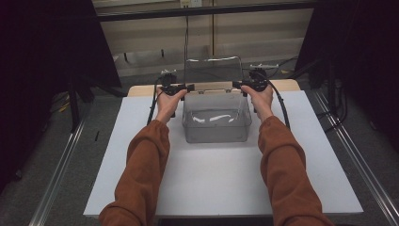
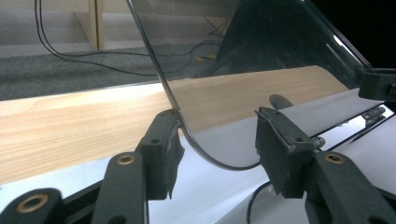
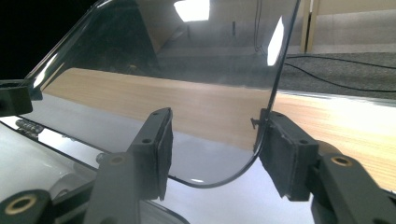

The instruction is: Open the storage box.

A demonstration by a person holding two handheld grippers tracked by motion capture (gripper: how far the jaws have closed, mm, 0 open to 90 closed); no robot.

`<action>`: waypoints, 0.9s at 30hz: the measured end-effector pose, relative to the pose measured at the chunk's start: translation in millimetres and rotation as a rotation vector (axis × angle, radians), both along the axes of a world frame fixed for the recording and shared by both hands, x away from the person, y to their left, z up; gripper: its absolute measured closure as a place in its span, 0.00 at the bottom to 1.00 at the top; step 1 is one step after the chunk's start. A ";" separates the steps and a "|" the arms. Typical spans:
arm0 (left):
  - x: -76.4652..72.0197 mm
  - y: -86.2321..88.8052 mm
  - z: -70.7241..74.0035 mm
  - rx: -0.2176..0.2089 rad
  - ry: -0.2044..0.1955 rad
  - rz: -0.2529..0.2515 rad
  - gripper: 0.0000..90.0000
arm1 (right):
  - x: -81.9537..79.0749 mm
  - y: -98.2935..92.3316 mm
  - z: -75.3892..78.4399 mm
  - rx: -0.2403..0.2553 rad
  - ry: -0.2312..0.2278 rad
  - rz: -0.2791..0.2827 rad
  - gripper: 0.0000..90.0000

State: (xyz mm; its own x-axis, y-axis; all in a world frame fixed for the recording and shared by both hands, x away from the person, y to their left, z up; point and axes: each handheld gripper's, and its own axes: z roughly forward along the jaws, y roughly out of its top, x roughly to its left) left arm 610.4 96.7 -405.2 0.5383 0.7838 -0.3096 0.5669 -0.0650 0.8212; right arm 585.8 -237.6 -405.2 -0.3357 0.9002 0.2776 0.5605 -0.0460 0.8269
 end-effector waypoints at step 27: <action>1.9 -1.6 -3.3 0.002 -0.020 -0.009 0.45 | 1.4 -0.6 -8.7 0.026 0.027 -0.040 0.41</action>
